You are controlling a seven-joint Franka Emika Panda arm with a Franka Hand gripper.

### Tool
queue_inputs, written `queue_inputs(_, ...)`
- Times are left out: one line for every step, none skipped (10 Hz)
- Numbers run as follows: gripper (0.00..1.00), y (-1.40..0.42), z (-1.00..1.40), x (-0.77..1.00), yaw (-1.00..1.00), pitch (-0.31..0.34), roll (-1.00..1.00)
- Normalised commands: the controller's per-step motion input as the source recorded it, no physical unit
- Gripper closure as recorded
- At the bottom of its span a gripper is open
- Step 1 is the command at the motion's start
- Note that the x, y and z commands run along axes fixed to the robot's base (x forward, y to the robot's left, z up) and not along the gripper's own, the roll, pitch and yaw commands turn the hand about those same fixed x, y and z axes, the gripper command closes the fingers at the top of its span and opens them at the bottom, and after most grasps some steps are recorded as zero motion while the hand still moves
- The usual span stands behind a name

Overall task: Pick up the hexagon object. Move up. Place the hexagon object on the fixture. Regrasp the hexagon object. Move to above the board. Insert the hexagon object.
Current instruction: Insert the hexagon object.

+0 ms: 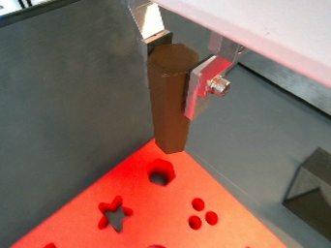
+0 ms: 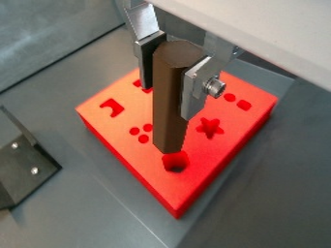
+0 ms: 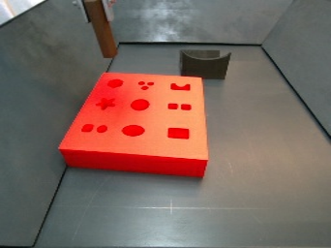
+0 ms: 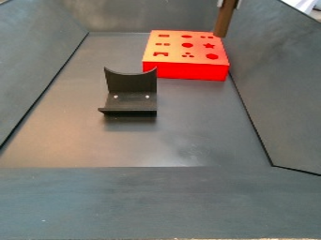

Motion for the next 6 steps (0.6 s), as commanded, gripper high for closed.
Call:
queue_inputs(1.00, 0.03, -0.54, -0.21, 0.00, -0.283, -0.16)
queue_inputs(1.00, 0.00, -0.57, -0.04, 0.00, -0.279, -0.14)
queue_inputs(1.00, 0.00, -0.61, 0.14, 0.00, -0.244, -0.15)
queue_inputs(1.00, 0.00, -0.55, 0.40, 0.00, -0.180, -0.16)
queue_inputs(1.00, 0.00, -0.51, 0.51, 0.00, -0.149, -0.14)
queue_inputs(1.00, 0.00, -0.48, 0.57, 0.00, -0.121, -0.14)
